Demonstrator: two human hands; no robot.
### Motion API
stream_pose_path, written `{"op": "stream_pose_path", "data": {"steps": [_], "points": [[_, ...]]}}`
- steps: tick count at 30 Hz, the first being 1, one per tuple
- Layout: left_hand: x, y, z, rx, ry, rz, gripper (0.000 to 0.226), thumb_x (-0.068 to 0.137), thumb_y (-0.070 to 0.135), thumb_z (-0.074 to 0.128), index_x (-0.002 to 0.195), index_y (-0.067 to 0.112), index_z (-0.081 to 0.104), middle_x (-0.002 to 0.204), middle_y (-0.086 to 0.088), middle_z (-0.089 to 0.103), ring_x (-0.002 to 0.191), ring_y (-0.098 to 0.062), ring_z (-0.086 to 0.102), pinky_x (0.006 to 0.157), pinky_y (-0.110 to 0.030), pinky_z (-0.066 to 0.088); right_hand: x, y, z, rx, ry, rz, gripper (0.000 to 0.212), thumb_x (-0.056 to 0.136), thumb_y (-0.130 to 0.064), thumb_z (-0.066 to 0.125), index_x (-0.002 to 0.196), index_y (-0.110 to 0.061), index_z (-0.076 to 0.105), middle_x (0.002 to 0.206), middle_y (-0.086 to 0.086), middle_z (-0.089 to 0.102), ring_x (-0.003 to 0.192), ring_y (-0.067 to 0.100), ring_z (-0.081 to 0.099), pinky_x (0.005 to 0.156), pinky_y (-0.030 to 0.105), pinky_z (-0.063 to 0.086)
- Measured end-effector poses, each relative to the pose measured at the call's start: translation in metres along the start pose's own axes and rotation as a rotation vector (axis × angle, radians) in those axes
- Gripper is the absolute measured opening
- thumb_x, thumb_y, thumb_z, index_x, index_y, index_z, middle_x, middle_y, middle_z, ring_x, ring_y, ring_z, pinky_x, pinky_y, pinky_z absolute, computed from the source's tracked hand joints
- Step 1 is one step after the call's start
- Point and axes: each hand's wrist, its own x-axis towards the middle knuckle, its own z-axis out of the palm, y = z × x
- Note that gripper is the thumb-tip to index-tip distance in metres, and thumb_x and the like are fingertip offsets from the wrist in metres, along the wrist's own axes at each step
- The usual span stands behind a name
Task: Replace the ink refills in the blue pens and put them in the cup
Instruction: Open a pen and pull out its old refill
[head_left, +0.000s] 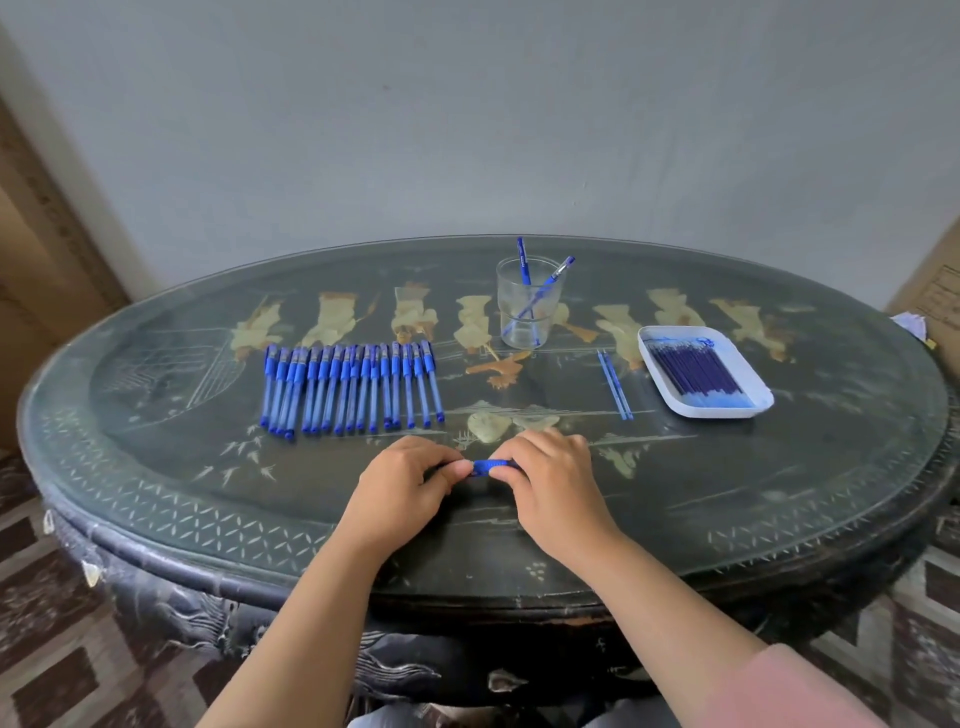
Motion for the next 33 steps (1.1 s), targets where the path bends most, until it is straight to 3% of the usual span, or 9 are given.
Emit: {"op": "stream_pose_path", "data": {"steps": [5,10,13,15,18,21,24,29,33], "points": [[0.000,0.003,-0.004,-0.047,-0.044,-0.040,0.019,0.095,0.029,0.060,0.091,0.017,0.074,0.076,0.020,0.058,0.081,-0.001,0.054,0.076,-0.024,0.043,-0.001,0.000,-0.001,-0.005,0.017,-0.020,0.026,0.094,-0.034,0.042,0.082,-0.027,0.064,0.081,-0.015,0.058,0.080,0.011,0.052,0.073,0.030,0.030],[0.001,0.007,-0.008,-0.061,-0.091,-0.064,0.025,0.096,0.028,0.058,0.073,0.027,0.067,0.070,0.017,0.059,0.074,0.002,0.054,0.068,-0.014,0.036,-0.001,-0.003,-0.002,-0.018,0.014,-0.055,0.024,0.094,-0.032,0.044,0.084,-0.026,0.065,0.083,-0.015,0.059,0.082,0.010,0.051,0.073,0.028,0.028],[-0.002,0.004,-0.013,-0.143,-0.021,-0.158,0.037,0.099,0.031,0.052,0.065,0.023,0.065,0.057,0.014,0.056,0.061,0.003,0.053,0.060,-0.011,0.036,0.000,0.005,-0.003,0.024,0.108,0.042,0.008,0.087,-0.015,0.064,0.081,-0.020,0.062,0.082,-0.012,0.061,0.078,0.016,0.055,0.069,0.030,0.030],[-0.005,0.003,-0.015,-0.159,0.009,-0.178,0.039,0.100,0.031,0.050,0.065,0.021,0.065,0.054,0.012,0.056,0.057,-0.001,0.053,0.057,-0.012,0.037,0.000,0.007,-0.004,0.079,0.152,0.086,0.017,0.081,-0.006,0.071,0.081,-0.019,0.060,0.082,-0.011,0.062,0.077,0.016,0.055,0.068,0.027,0.031],[-0.004,0.003,-0.011,-0.124,0.040,-0.130,0.026,0.098,0.028,0.055,0.073,0.027,0.066,0.069,0.008,0.063,0.069,-0.005,0.056,0.062,-0.011,0.037,0.000,0.004,-0.003,0.056,0.132,0.035,0.005,0.083,-0.013,0.066,0.084,-0.018,0.063,0.086,-0.009,0.065,0.078,0.018,0.058,0.067,0.031,0.034],[-0.004,0.001,-0.007,-0.128,0.105,-0.069,0.008,0.093,0.023,0.064,0.087,0.028,0.067,0.087,0.016,0.063,0.083,-0.001,0.055,0.071,-0.010,0.038,0.000,0.008,-0.001,0.041,0.137,0.083,0.006,0.087,-0.013,0.067,0.089,-0.016,0.062,0.092,-0.006,0.065,0.083,0.022,0.059,0.069,0.035,0.035],[-0.004,-0.002,-0.003,-0.038,0.134,0.006,0.012,0.085,0.017,0.074,0.094,0.024,0.071,0.095,0.016,0.063,0.080,-0.003,0.052,0.077,-0.011,0.039,-0.001,0.010,-0.001,0.006,0.134,0.118,0.008,0.087,-0.012,0.069,0.092,-0.015,0.063,0.091,-0.005,0.063,0.082,0.024,0.057,0.070,0.035,0.034],[-0.003,-0.006,0.003,0.134,0.265,-0.039,0.016,0.075,0.027,0.084,0.086,0.021,0.073,0.085,0.010,0.061,0.088,-0.017,0.052,0.081,-0.033,0.042,0.000,0.008,-0.003,-0.005,0.132,0.130,0.010,0.086,-0.012,0.071,0.092,-0.015,0.063,0.089,-0.004,0.062,0.079,0.025,0.056,0.070,0.035,0.035],[-0.004,-0.003,0.003,0.166,0.264,-0.133,0.018,0.077,0.041,0.079,0.082,0.029,0.066,0.072,0.017,0.053,0.083,-0.015,0.049,0.080,-0.031,0.030,-0.001,0.006,-0.003,-0.018,0.104,0.122,0.008,0.087,-0.016,0.070,0.093,-0.015,0.064,0.091,-0.005,0.062,0.080,0.024,0.057,0.069,0.038,0.040]]}}
